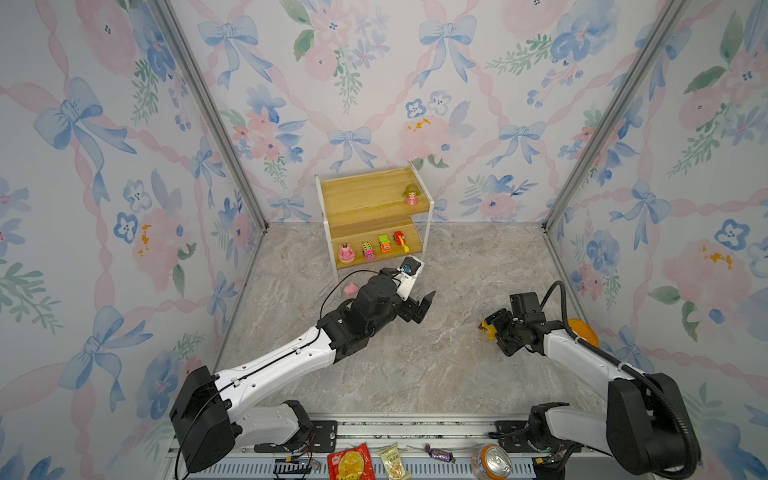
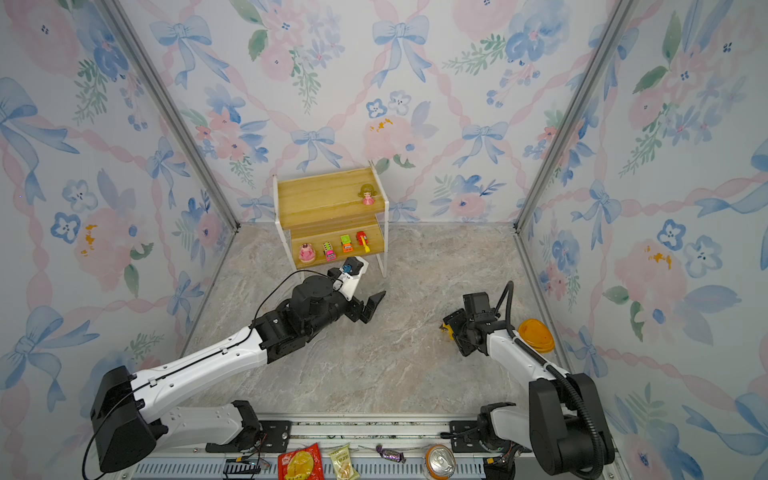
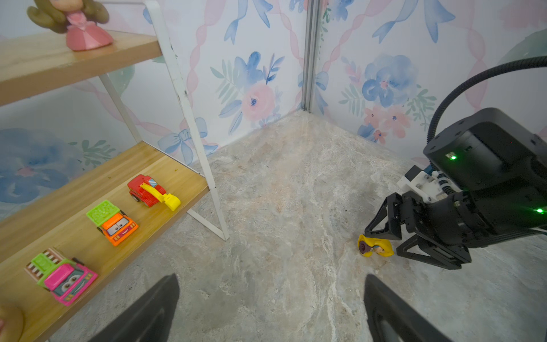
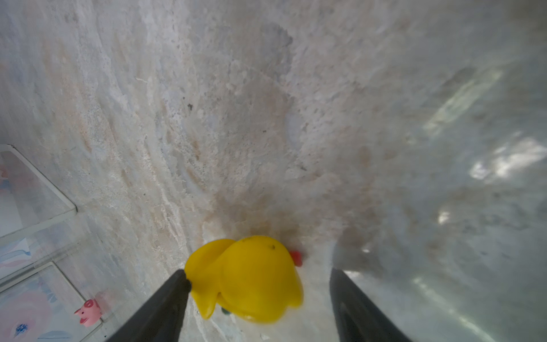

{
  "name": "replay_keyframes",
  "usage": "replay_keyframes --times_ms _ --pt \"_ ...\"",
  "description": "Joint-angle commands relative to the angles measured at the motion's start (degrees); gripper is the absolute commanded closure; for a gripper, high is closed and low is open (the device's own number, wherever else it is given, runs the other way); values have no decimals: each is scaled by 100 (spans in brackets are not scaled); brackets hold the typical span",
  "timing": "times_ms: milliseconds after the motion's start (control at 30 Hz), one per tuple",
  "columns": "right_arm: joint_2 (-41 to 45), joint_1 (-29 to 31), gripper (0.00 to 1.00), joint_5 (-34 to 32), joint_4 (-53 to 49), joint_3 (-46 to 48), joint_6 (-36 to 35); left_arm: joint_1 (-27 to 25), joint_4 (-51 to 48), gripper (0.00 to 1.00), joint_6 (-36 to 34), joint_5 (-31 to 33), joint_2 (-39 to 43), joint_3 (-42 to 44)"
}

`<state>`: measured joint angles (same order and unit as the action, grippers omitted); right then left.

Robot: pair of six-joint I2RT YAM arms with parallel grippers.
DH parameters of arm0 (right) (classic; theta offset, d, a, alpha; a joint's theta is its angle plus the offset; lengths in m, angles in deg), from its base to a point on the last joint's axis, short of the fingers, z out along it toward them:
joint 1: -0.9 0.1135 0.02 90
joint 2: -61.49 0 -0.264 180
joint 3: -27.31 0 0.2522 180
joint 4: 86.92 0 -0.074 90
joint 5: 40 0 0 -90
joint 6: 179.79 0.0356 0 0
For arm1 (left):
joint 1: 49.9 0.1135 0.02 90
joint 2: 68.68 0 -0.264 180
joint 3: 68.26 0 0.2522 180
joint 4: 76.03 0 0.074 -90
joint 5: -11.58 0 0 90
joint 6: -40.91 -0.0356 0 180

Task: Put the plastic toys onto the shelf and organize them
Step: 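Withdraw the left gripper from the shelf while the right hovers over the yellow duck, then lower the right gripper toward the yellow-haired doll on the floor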

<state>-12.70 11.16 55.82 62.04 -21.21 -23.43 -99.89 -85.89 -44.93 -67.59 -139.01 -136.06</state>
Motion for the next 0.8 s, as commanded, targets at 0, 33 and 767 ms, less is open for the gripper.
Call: replay_keyframes --times_ms 0,33,767 --pt "-552 296 23 53 -148 -907 -744 176 223 2 198 -289 53 143" --pt "-806 426 23 79 -245 -1232 -1039 220 242 2 230 -324 79 169" --pt "-379 1437 28 -1302 -781 -1569 -2175 649 318 2 497 -599 257 500"
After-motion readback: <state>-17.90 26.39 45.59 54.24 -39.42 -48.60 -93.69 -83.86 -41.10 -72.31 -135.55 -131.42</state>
